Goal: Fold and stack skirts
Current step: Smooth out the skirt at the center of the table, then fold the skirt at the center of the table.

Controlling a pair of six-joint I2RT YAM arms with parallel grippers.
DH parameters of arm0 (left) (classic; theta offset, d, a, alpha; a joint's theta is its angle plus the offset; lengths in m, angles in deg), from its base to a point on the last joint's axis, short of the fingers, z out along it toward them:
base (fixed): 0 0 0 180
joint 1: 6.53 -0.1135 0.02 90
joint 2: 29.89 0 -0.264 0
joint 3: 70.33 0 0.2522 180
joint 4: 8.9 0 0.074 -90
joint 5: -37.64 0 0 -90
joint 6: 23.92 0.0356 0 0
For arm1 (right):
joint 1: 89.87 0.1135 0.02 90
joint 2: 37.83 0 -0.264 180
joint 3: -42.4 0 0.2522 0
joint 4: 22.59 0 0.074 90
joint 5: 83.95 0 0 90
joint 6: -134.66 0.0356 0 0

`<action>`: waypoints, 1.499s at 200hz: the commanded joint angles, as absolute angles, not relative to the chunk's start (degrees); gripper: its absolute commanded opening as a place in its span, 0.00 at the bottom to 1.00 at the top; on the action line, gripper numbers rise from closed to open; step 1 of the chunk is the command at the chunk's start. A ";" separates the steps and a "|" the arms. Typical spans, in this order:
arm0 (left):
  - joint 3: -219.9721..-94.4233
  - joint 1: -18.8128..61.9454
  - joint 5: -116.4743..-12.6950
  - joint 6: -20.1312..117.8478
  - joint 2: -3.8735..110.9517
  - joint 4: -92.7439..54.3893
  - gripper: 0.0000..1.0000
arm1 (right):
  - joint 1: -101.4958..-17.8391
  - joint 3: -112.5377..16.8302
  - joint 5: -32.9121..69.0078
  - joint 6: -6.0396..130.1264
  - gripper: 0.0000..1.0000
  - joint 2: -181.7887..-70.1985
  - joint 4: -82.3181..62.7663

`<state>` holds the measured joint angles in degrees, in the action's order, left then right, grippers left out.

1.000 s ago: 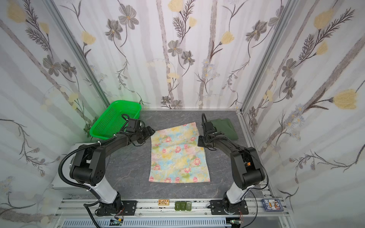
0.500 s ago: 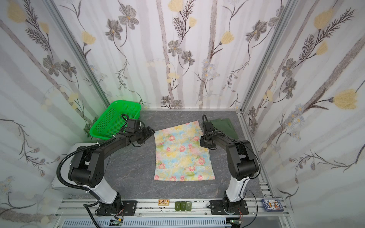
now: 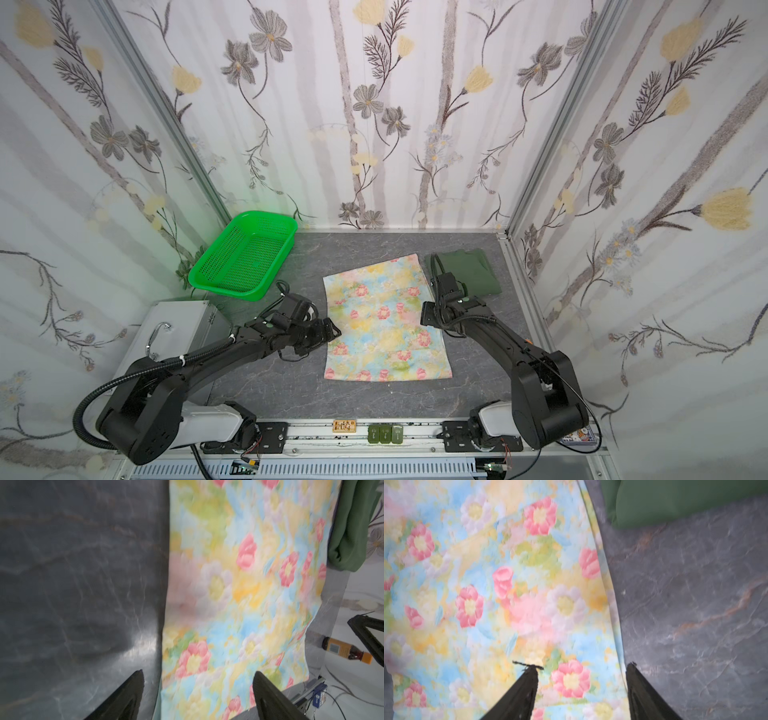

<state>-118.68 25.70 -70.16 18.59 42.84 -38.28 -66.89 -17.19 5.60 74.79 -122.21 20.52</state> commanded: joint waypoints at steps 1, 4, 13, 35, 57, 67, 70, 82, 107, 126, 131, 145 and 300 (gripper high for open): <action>-115.27 28.77 -69.13 11.77 37.39 -42.48 0.84 | -63.71 -11.32 6.45 81.64 0.68 -117.05 23.05; -114.88 29.06 -69.14 11.50 36.56 -43.09 0.84 | -63.27 -10.62 6.41 82.40 0.68 -116.16 23.30; -113.96 29.88 -68.60 10.99 34.46 -45.16 0.83 | -62.17 -8.36 7.01 84.10 0.68 -113.25 23.89; -112.04 31.95 -67.92 10.15 31.43 -48.32 0.80 | -61.10 -3.60 7.94 87.86 0.70 -106.95 25.72; -111.99 33.47 -67.00 9.98 32.32 -48.24 0.76 | -61.06 -0.06 8.46 89.95 0.70 -102.91 27.28; -112.42 34.25 -66.28 10.09 33.39 -48.16 0.75 | -61.20 1.15 9.21 90.47 0.70 -102.27 27.17; -112.58 34.46 -66.03 10.26 33.74 -48.10 0.74 | -61.28 1.44 9.56 90.55 0.70 -102.18 27.08; -113.22 35.02 -65.51 10.60 35.04 -47.82 0.71 | -61.65 2.75 11.18 91.01 0.70 -102.59 25.78; -113.92 35.27 -65.04 10.97 36.79 -46.72 0.68 | -61.78 2.94 11.47 91.33 0.70 -103.91 25.25; -114.58 35.26 -64.36 11.40 37.40 -45.29 0.66 | -62.50 2.74 11.28 91.39 0.71 -103.93 25.80; -114.71 35.23 -64.37 11.56 37.77 -44.89 0.66 | -62.86 2.78 11.59 91.33 0.72 -103.92 25.75; -114.98 35.22 -64.67 11.84 39.26 -43.85 0.64 | -63.19 2.39 10.79 91.25 0.72 -103.90 26.71; -111.11 35.48 -72.38 13.09 41.75 -39.89 0.61 | -64.69 5.30 14.39 91.98 0.68 -103.98 22.55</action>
